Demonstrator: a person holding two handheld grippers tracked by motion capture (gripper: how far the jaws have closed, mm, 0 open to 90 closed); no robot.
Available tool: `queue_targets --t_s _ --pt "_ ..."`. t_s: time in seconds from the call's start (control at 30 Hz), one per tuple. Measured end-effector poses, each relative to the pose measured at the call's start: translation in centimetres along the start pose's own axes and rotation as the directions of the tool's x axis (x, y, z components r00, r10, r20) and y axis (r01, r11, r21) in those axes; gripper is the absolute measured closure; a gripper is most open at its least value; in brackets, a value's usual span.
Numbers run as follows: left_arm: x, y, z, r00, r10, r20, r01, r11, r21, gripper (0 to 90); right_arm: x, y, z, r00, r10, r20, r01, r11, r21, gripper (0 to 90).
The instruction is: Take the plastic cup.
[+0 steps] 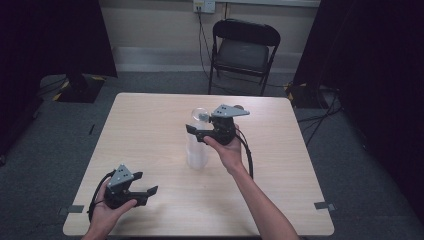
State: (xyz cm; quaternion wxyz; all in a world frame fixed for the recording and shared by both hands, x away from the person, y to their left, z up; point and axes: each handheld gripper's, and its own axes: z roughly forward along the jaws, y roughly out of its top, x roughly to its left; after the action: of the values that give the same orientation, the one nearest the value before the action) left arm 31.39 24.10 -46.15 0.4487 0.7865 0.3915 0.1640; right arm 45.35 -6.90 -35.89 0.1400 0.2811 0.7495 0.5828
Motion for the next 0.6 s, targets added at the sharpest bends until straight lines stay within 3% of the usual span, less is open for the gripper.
queue_targets --t_s 0.17,0.6 --pt "0.3 -0.1 0.1 0.9995 -0.026 -0.015 0.027 0.9995 0.016 20.9 0.0 0.6 -0.4 1.0 0.004 -0.009 -0.004 0.9998 -0.017 34.1" --pt "0.1 0.0 0.1 0.9999 -0.007 -0.007 0.007 1.0 0.004 21.0 0.0 2.3 -1.4 0.9994 0.023 -0.025 -0.025 0.9973 -0.069 35.7"
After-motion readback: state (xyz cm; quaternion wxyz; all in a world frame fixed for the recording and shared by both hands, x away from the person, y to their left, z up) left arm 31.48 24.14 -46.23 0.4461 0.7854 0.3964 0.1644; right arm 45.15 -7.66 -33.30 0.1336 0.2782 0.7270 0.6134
